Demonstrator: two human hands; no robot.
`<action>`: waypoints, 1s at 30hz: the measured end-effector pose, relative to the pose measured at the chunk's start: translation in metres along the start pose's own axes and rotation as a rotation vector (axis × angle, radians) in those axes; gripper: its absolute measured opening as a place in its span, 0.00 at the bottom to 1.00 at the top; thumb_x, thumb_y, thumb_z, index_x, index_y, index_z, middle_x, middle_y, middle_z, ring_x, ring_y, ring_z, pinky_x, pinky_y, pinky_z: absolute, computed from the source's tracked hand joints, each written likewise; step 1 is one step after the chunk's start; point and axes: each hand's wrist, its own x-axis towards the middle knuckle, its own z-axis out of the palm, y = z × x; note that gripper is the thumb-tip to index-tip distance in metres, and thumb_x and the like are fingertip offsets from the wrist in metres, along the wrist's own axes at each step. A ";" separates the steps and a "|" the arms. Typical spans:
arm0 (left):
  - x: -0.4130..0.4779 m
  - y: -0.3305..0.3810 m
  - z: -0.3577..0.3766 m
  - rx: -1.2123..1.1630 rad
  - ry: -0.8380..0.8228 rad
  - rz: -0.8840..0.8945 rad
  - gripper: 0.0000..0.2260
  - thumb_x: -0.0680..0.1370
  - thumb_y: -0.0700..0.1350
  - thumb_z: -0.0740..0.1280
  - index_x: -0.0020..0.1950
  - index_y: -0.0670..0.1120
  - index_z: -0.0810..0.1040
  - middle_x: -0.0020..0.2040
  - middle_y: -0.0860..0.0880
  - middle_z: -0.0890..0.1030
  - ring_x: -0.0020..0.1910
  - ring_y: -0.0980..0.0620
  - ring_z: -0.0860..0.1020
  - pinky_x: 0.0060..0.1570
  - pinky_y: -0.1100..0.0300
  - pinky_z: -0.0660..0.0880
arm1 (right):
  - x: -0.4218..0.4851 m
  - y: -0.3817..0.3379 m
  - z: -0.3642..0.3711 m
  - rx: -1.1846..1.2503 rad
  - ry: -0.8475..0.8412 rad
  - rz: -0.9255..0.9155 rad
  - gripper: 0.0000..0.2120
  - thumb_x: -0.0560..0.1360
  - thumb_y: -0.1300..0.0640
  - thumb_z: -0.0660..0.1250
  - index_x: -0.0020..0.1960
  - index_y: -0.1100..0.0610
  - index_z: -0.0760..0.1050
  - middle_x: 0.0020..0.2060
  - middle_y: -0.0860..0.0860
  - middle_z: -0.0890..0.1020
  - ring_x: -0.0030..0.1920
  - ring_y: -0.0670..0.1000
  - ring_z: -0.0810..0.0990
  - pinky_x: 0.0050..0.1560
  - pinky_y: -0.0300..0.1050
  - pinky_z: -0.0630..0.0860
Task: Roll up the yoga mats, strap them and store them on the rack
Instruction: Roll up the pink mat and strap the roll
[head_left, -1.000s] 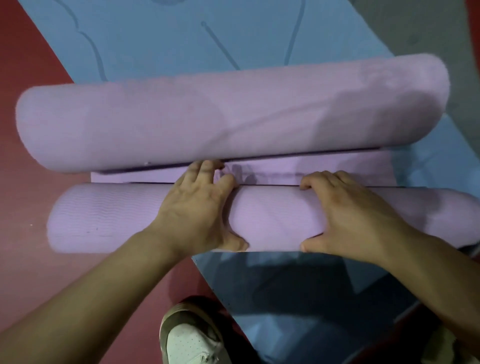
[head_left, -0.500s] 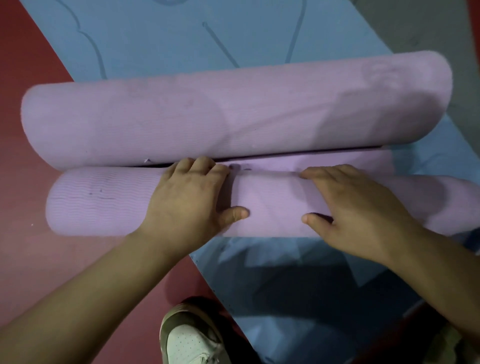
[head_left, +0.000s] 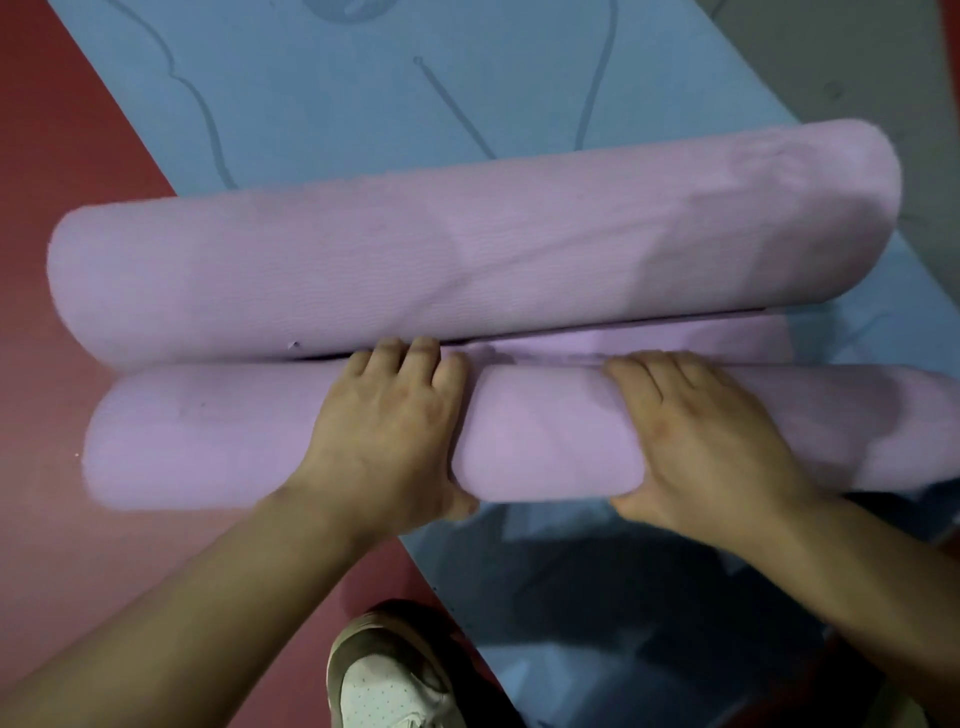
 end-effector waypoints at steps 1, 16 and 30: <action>-0.011 0.004 0.005 -0.018 -0.031 0.020 0.43 0.50 0.68 0.70 0.57 0.44 0.76 0.50 0.45 0.76 0.46 0.41 0.74 0.46 0.48 0.73 | -0.010 -0.003 0.002 0.001 -0.016 -0.020 0.41 0.50 0.48 0.74 0.60 0.62 0.74 0.50 0.58 0.78 0.47 0.62 0.77 0.49 0.56 0.77; 0.002 -0.034 0.001 -0.350 0.444 -0.415 0.32 0.77 0.62 0.58 0.71 0.40 0.70 0.71 0.34 0.66 0.70 0.31 0.63 0.70 0.39 0.58 | -0.013 -0.002 0.001 -0.057 -0.235 -0.104 0.50 0.41 0.37 0.72 0.62 0.53 0.74 0.51 0.52 0.73 0.49 0.56 0.74 0.47 0.51 0.78; -0.034 0.000 0.025 -0.190 0.028 -0.090 0.52 0.50 0.74 0.73 0.66 0.44 0.74 0.52 0.49 0.75 0.49 0.45 0.73 0.51 0.49 0.75 | -0.014 -0.003 -0.015 0.080 -0.119 -0.029 0.46 0.57 0.44 0.78 0.72 0.54 0.67 0.62 0.53 0.76 0.60 0.54 0.74 0.56 0.48 0.77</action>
